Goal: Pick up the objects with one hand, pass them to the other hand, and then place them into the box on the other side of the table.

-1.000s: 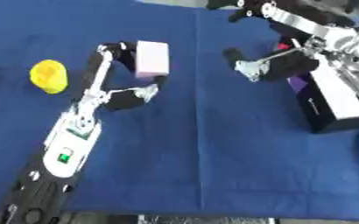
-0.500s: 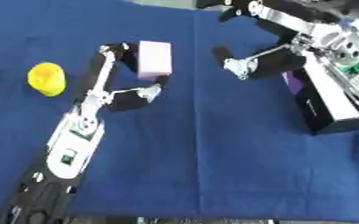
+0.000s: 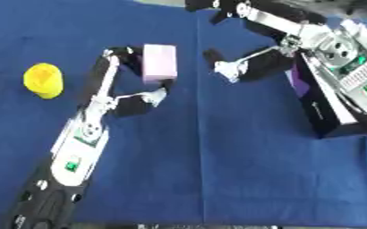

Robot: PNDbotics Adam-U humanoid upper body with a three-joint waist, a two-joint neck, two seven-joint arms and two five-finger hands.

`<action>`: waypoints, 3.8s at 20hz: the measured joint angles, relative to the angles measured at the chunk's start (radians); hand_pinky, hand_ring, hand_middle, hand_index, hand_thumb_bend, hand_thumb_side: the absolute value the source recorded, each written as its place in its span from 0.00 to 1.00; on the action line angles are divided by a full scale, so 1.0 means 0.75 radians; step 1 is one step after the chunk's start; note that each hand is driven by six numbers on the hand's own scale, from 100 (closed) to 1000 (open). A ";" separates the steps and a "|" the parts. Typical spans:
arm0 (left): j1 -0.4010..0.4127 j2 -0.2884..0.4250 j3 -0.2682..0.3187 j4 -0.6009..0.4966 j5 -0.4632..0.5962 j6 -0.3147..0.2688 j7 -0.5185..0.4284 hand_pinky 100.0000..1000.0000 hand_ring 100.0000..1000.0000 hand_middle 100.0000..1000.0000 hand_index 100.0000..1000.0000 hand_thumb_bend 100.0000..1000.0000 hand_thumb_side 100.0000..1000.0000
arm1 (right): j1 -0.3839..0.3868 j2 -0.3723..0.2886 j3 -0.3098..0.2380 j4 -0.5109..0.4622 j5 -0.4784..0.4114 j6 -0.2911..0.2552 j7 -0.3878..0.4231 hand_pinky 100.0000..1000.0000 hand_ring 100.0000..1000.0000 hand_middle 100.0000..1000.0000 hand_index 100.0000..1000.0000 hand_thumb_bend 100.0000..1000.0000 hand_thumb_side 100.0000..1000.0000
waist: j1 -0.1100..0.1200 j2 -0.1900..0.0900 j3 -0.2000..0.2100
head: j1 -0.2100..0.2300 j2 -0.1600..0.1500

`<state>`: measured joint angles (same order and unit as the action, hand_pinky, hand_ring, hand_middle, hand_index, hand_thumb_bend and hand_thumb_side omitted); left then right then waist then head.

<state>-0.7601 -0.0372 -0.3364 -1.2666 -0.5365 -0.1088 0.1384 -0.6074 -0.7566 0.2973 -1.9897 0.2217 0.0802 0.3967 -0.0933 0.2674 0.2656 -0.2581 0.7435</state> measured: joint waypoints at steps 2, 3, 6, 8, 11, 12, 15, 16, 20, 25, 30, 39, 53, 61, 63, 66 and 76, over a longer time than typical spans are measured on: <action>-0.006 -0.004 0.000 0.002 -0.002 -0.005 0.003 0.73 0.42 0.33 0.43 0.00 0.24 | 0.000 0.005 0.000 0.000 0.007 0.006 0.006 0.86 1.00 0.92 1.00 0.00 0.12 | 0.000 0.001 0.009 | -0.009 -0.002; -0.008 -0.009 0.000 0.002 -0.003 -0.007 0.004 0.73 0.42 0.33 0.43 0.00 0.25 | -0.001 0.006 0.001 0.000 0.011 0.009 0.010 0.86 1.00 0.93 1.00 0.00 0.12 | 0.000 0.004 0.012 | -0.013 -0.004; -0.013 -0.019 0.000 0.002 -0.004 -0.011 0.006 0.73 0.42 0.33 0.43 0.00 0.25 | -0.001 0.006 0.002 0.000 0.020 0.022 0.025 0.86 1.00 0.93 1.00 0.00 0.13 | 0.000 0.009 0.017 | -0.024 -0.006; -0.018 -0.024 0.000 0.002 -0.006 -0.014 0.008 0.73 0.42 0.33 0.43 0.00 0.24 | -0.001 0.007 0.006 0.000 0.025 0.031 0.038 0.86 1.00 0.93 1.00 0.00 0.13 | -0.003 0.011 0.020 | -0.029 -0.010; -0.024 -0.034 0.000 0.002 -0.015 -0.018 0.008 0.73 0.42 0.33 0.43 0.00 0.24 | -0.005 0.007 0.008 0.000 0.028 0.040 0.053 0.86 1.00 0.93 1.00 0.00 0.13 | -0.007 0.015 0.027 | -0.037 -0.010; -0.029 -0.037 0.000 0.002 -0.018 -0.020 0.008 0.73 0.42 0.33 0.43 0.00 0.24 | -0.009 0.007 0.008 0.000 0.028 0.041 0.055 0.86 1.00 0.93 1.00 0.00 0.12 | -0.007 0.016 0.028 | -0.040 -0.010; -0.035 -0.049 0.001 0.005 -0.027 -0.024 0.009 0.73 0.42 0.33 0.43 0.00 0.24 | -0.018 0.006 0.007 0.000 0.025 0.038 0.059 0.86 1.00 0.93 1.00 0.00 0.12 | -0.007 0.018 0.035 | -0.048 -0.010; -0.039 -0.054 0.001 0.010 -0.031 -0.025 0.010 0.73 0.42 0.33 0.43 0.00 0.23 | -0.023 0.005 0.007 0.000 0.021 0.036 0.061 0.86 1.00 0.93 1.00 0.00 0.12 | -0.007 0.020 0.037 | -0.051 -0.010; -0.051 -0.070 0.007 0.045 -0.050 -0.026 0.014 0.73 0.41 0.33 0.43 0.00 0.24 | -0.035 0.004 0.007 0.000 -0.005 0.033 0.082 0.86 1.00 0.93 1.00 0.00 0.12 | -0.007 0.025 0.043 | -0.061 -0.010; -0.067 -0.082 0.017 0.080 -0.072 -0.029 0.025 0.73 0.41 0.33 0.43 0.00 0.24 | -0.035 -0.001 -0.003 0.000 -0.016 0.033 0.092 0.86 1.00 0.93 1.00 0.00 0.12 | -0.007 0.030 0.044 | -0.069 -0.010; -0.081 -0.094 0.029 0.098 -0.083 -0.026 0.040 0.73 0.41 0.33 0.43 0.00 0.25 | -0.035 -0.008 -0.010 0.000 -0.023 0.033 0.092 0.87 1.00 0.92 1.00 0.00 0.12 | -0.009 0.030 0.045 | -0.070 -0.009; -0.088 -0.105 0.034 0.100 -0.109 -0.025 0.056 0.71 0.40 0.33 0.43 0.00 0.23 | -0.033 -0.008 -0.010 0.001 -0.002 0.043 0.116 0.87 1.00 0.90 1.00 0.00 0.13 | -0.017 0.030 0.043 | -0.080 -0.009; -0.091 -0.130 0.024 0.078 -0.184 -0.029 0.062 0.69 0.37 0.33 0.43 0.00 0.21 | -0.033 -0.008 -0.010 0.017 0.028 -0.006 0.111 0.88 1.00 0.88 1.00 0.00 0.12 | -0.023 0.034 0.038 | -0.082 -0.006; -0.092 -0.140 0.016 0.076 -0.189 -0.027 0.060 0.68 0.37 0.33 0.43 0.00 0.23 | -0.034 -0.005 -0.009 0.026 0.045 -0.022 0.096 0.89 1.00 0.88 1.00 0.00 0.12 | -0.023 0.034 0.032 | -0.074 0.004; -0.092 -0.140 0.016 0.073 -0.189 -0.025 0.061 0.68 0.37 0.33 0.43 0.00 0.23 | -0.034 -0.005 -0.009 0.026 0.049 -0.024 0.097 0.89 1.00 0.88 1.00 0.00 0.13 | -0.025 0.035 0.026 | -0.071 0.007; -0.093 -0.140 0.014 0.069 -0.189 -0.022 0.061 0.68 0.36 0.32 0.43 0.00 0.23 | -0.029 -0.003 -0.008 0.030 0.051 -0.023 0.112 0.90 1.00 0.88 1.00 0.00 0.13 | -0.026 0.042 0.020 | -0.068 0.014; -0.094 -0.141 -0.009 0.012 -0.181 -0.014 0.046 0.67 0.34 0.32 0.42 0.00 0.26 | -0.027 0.010 0.001 0.067 0.069 -0.034 0.171 0.91 1.00 0.89 1.00 0.00 0.14 | -0.026 0.042 0.013 | -0.056 0.014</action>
<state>-0.8307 -0.1427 -0.3432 -1.2580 -0.6724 -0.1192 0.1726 -0.6276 -0.7489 0.2979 -1.9392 0.2736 0.0548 0.5253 -0.1125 0.2988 0.2754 -0.2998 0.7543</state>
